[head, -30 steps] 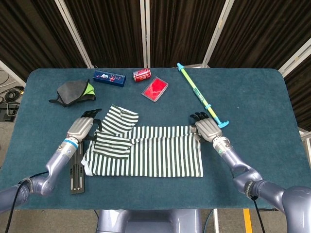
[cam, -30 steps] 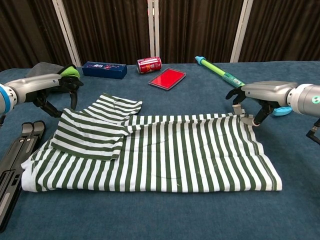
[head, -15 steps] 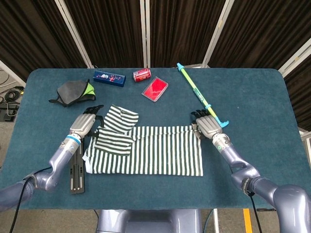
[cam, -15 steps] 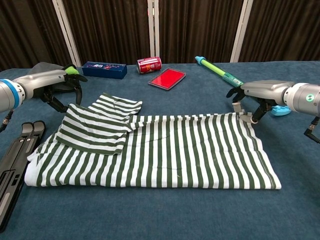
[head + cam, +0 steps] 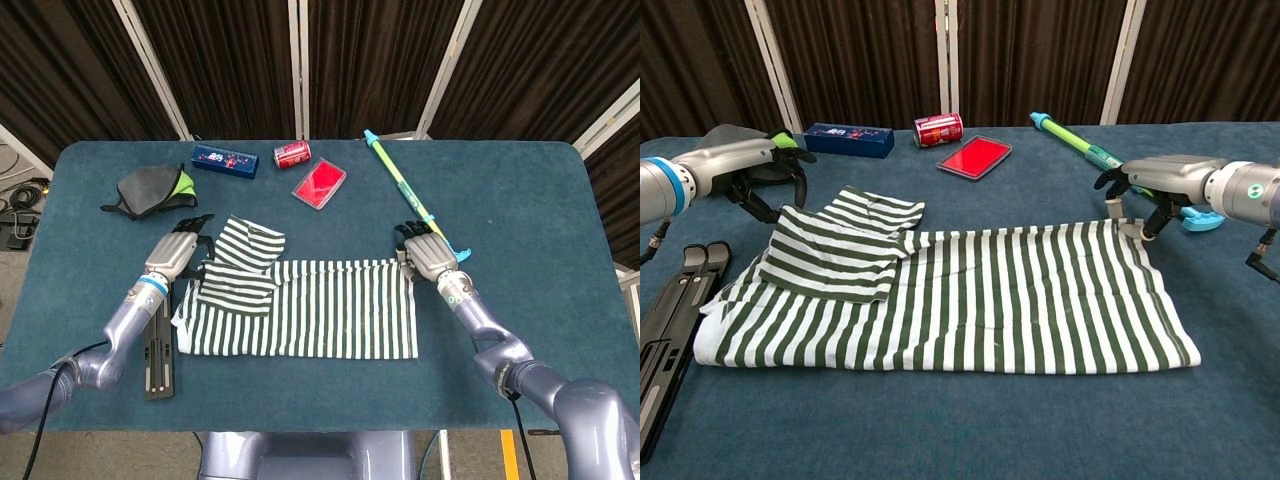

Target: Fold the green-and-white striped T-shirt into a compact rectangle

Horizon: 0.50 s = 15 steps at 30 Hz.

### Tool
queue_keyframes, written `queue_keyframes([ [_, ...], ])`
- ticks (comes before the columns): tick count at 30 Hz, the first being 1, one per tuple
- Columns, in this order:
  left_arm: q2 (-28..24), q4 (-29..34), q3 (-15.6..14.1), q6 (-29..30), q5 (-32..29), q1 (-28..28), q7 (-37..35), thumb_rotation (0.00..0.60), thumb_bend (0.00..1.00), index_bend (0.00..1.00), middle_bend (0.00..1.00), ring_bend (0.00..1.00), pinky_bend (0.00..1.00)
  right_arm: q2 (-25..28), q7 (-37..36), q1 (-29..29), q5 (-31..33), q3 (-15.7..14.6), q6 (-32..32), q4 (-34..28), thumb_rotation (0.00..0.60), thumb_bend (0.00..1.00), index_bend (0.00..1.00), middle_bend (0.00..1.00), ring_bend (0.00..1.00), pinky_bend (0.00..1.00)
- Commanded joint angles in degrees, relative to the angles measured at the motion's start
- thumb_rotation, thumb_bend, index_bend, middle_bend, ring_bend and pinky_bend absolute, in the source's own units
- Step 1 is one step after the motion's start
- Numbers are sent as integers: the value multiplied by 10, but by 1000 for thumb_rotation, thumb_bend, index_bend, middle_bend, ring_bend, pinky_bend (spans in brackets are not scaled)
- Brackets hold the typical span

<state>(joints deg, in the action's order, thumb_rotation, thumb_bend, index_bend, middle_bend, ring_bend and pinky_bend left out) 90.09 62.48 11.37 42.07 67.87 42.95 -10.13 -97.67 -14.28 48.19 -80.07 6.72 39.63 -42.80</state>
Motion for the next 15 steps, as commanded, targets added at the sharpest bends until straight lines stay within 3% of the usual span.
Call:
queue_keyframes([
  [1, 1, -1, 0, -1, -1, 1, 0, 600, 622, 849, 0, 0, 0, -1, 0, 0, -1, -1, 1, 2, 600, 405, 516, 74, 0, 0],
  [3, 1, -1, 1, -1, -1, 2, -1, 600, 622, 849, 0, 0, 0, -2, -1, 0, -2, -2, 2, 1, 600, 384, 330, 51, 0, 0],
  [6, 0, -1, 2, -1, -2, 2, 0, 600, 622, 848, 0, 0, 0, -1, -4, -1, 2, 2, 4, -2, 600, 356, 173, 24, 0, 0],
  [10, 1, -4, 3, -3, -5, 2, 0, 600, 622, 849, 0, 0, 0, 4, 3, -3, 4, 4, 9, -10, 600, 327, 81, 3, 0, 0],
  [15, 2, -8, 1, -6, -6, 2, -1, 600, 621, 849, 0, 0, 0, 13, 9, -8, 5, 3, 18, -24, 600, 322, 68, 0, 0, 0],
])
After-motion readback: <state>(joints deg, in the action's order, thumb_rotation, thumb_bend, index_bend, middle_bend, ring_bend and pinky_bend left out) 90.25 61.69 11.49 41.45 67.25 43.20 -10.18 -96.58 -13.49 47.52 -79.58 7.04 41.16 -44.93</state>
